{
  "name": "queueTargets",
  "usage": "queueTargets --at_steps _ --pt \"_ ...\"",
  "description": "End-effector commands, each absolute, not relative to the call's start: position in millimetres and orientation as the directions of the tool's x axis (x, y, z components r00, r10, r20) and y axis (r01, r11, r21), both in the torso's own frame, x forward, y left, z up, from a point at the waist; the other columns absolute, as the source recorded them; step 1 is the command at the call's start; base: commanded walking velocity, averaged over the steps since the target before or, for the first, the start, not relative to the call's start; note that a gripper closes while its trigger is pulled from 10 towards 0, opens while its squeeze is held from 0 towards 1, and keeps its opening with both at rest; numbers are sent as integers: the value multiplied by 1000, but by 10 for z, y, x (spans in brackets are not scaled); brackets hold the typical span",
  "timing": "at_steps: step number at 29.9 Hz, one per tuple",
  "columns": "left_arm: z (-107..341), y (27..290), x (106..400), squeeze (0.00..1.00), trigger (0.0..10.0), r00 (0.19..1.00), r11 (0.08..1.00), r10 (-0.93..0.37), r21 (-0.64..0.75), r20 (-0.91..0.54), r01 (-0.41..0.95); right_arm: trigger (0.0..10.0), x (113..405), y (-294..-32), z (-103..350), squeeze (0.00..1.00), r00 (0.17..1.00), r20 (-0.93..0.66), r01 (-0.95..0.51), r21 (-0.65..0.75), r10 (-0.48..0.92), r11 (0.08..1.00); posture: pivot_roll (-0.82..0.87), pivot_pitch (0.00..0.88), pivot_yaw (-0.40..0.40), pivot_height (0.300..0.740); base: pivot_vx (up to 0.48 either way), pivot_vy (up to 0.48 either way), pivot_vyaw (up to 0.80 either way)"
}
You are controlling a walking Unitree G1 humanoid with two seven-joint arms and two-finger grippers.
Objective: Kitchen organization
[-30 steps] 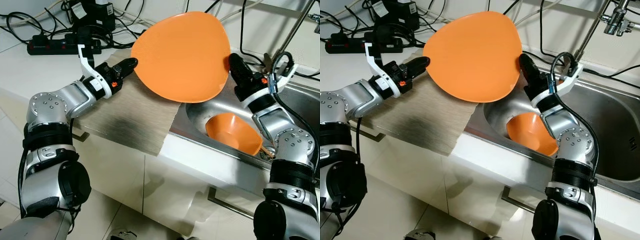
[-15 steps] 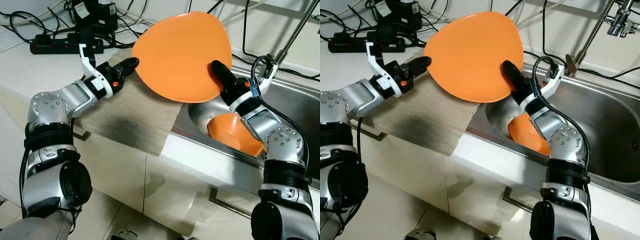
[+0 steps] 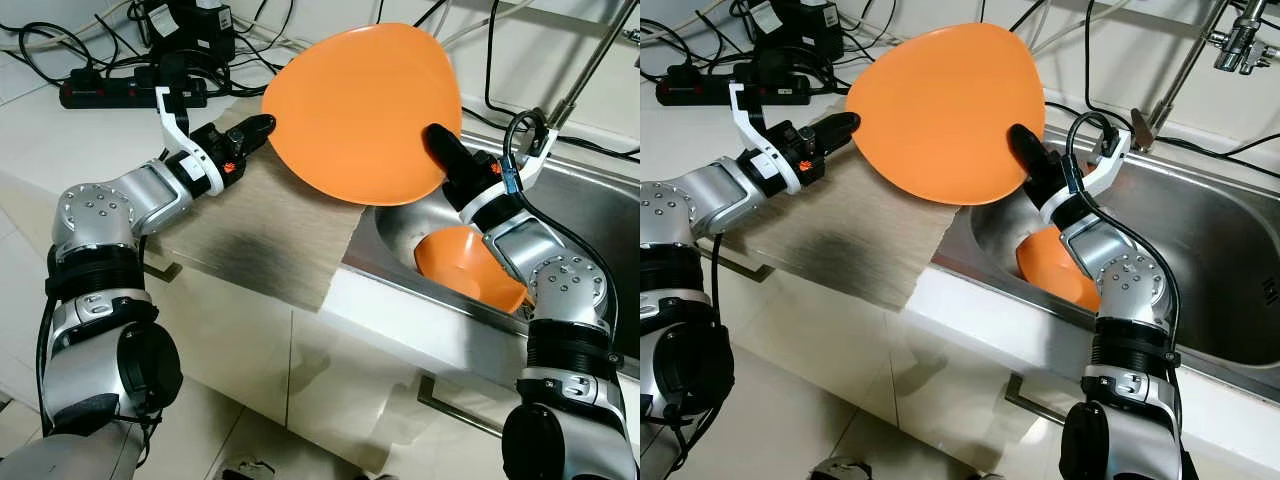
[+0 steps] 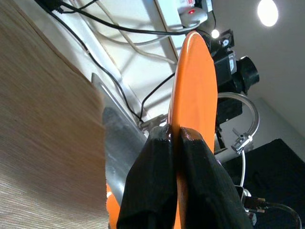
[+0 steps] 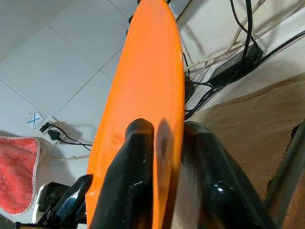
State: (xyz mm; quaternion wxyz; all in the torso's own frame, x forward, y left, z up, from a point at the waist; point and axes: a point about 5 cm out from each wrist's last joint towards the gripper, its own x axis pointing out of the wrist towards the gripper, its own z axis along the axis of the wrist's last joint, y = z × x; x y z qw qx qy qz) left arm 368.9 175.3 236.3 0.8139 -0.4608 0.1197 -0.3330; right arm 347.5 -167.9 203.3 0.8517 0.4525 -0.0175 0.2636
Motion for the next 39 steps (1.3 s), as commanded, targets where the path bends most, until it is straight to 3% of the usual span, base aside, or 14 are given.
queueTargets --at_steps 1,17,18,20,21,26,28,35,37,38,39 --pt "2474 1744 3690 0 0 737 338 -657 -811 161 478 0 3459 -1738 1989 0 875 261 -445 766 408 464 4 0 -27 740 0 0 0" --pt "2451 1716 3701 0 0 739 379 -661 -791 132 480 0 3458 -1784 1989 0 888 264 -431 765 377 479 1 0 -20 740 0 0 0" --pt "2432 1714 3714 0 9333 751 420 -652 -776 103 471 0 3464 -1809 1999 0 893 268 -426 764 362 484 1 0 -20 740 0 0 0" --pt "2419 1713 3723 0 9333 759 440 -646 -770 85 461 0 3467 -1823 2005 0 895 270 -423 764 355 487 1 0 -20 740 0 0 0" --pt "2406 1717 3735 1000 10000 768 446 -635 -772 84 454 0 3475 -1854 2016 0 901 273 -416 767 338 488 1 0 -20 740 0 0 0" --pt "2412 1753 3746 1000 10000 778 432 -619 -782 104 449 0 3512 -2035 2058 0 929 282 -367 778 239 509 1 0 -17 740 0 0 0" --pt "2413 1791 3746 1000 10000 786 440 -610 -782 102 442 0 3527 -2223 2105 0 943 299 -330 798 144 505 3 0 -17 740 0 0 0" --pt "2403 1845 3742 1000 10000 798 458 -595 -776 96 434 0 3512 -2539 2112 0 960 277 -249 792 36 558 7 0 -15 740 0 0 0" --pt "2386 1803 3697 1000 10000 782 560 -620 -660 67 501 0 3511 -2778 2022 0 982 175 -94 780 -72 619 5 0 -10 740 0 0 0" --pt "2386 1803 3697 1000 10000 782 560 -620 -660 67 501 0 3511 -2778 2022 0 982 175 -94 780 -72 619 5 0 -10 740 0 0 0" --pt "2383 1755 3662 804 10000 766 609 -640 -575 50 546 0 3513 -2837 1972 0 987 128 -35 770 -100 637 4 0 -9 740 0 0 0"
